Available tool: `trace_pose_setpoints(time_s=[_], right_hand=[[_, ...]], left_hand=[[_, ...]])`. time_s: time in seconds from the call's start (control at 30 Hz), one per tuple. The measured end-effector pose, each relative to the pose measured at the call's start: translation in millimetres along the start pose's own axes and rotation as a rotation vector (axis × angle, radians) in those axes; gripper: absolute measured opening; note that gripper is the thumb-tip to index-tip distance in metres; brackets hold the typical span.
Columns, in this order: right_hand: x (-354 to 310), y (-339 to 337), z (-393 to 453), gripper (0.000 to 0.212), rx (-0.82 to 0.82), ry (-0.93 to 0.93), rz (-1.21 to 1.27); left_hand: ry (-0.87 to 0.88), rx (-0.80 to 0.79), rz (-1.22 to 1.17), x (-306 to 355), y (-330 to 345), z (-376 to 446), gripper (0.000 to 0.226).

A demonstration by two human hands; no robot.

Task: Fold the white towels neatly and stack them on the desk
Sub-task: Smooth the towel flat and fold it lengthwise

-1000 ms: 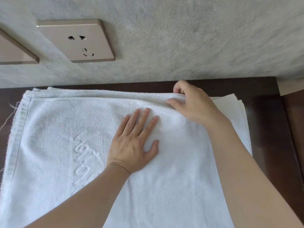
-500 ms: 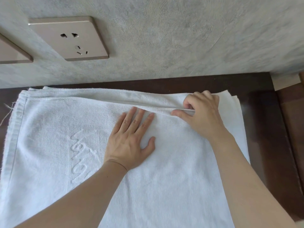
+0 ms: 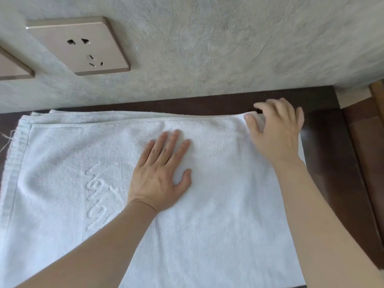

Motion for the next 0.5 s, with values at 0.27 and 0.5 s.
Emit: trace_pose_setpoints(time_s=[0.27,0.5], right_hand=[[11,5,-21,0.05,0.053,0.162,-0.056],[6,-3,-21,0.038,0.118,0.125,-0.115]], left_hand=[[-0.11,-0.013,-0.12,17,-11,6,0.065],[-0.109,-0.082,-0.005,83,13,29,0.069]])
Point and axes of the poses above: each hand's wrist, its own z-axis towards the middle knuckle, its own y-axis out of the palm, x = y × z, the point moved 8 cm from there along z, towards the middle knuckle, and after that the axes turned 14 degrees about -y, right-handed, at the moved point
